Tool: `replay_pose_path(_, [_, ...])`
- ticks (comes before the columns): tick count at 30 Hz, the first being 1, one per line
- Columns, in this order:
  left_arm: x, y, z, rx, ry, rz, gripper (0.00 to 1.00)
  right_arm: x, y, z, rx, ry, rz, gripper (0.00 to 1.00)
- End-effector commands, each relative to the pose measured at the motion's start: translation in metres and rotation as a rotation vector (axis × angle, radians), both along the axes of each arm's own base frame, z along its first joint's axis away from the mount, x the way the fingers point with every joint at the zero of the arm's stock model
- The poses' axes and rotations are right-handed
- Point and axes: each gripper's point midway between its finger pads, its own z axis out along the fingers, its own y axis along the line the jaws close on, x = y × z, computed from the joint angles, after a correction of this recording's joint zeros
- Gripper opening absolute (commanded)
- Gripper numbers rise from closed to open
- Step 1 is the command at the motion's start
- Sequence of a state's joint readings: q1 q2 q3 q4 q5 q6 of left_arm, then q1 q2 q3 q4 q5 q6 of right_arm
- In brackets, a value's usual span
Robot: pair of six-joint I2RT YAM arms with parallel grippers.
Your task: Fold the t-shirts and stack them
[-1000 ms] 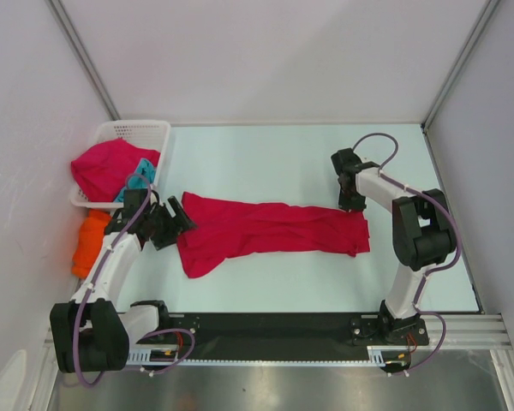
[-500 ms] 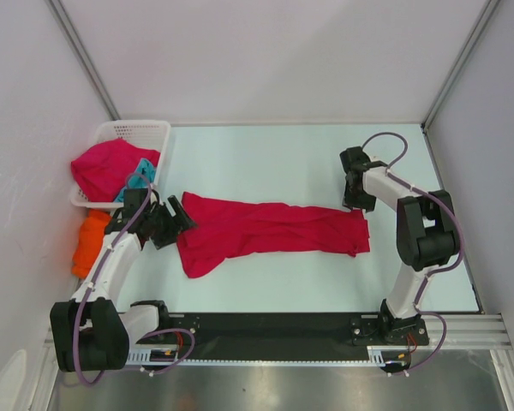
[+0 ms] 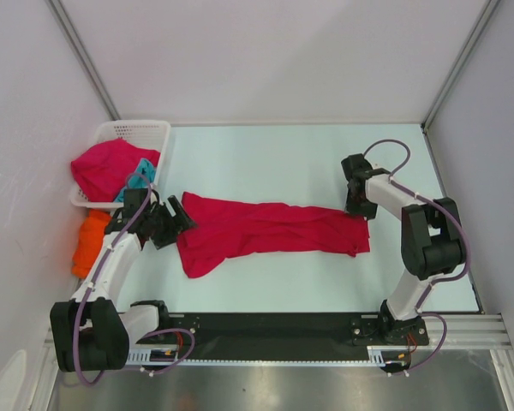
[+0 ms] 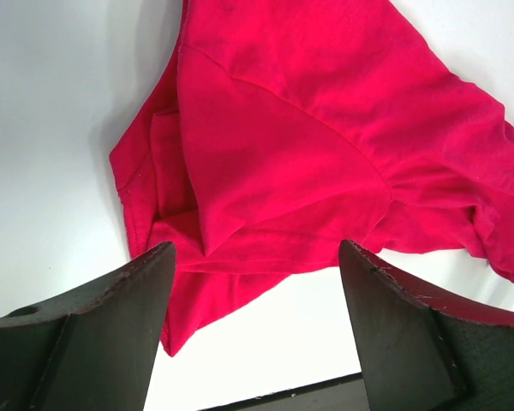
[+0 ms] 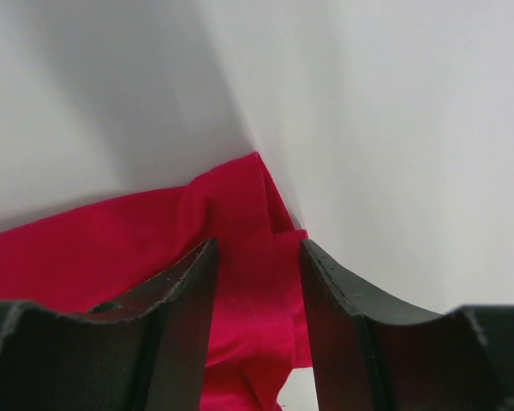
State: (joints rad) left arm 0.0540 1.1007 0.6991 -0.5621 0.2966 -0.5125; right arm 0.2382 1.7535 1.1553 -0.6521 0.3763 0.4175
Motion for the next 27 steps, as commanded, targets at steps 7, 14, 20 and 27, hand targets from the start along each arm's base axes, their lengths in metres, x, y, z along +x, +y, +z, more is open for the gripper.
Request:
replay_pose_path(7, [0.002, 0.000, 0.002, 0.001, -0.032, -0.024, 0.82, 0.004, 0.013, 0.014, 0.019, -0.059, 0.017, 0.47])
replay_pose_path(14, [0.002, 0.000, 0.003, 0.002, -0.032, -0.025, 0.82, 0.002, 0.020, 0.010, 0.022, -0.053, 0.029, 0.45])
replay_pose_path(20, [0.002, 0.000, 0.004, 0.004, -0.039, -0.028, 0.82, -0.001, 0.020, 0.005, 0.015, -0.046, 0.032, 0.25])
replay_pose_path(27, [0.002, 0.000, 0.003, 0.003, -0.035, -0.030, 0.82, 0.004, 0.016, 0.012, -0.008, -0.072, 0.036, 0.00])
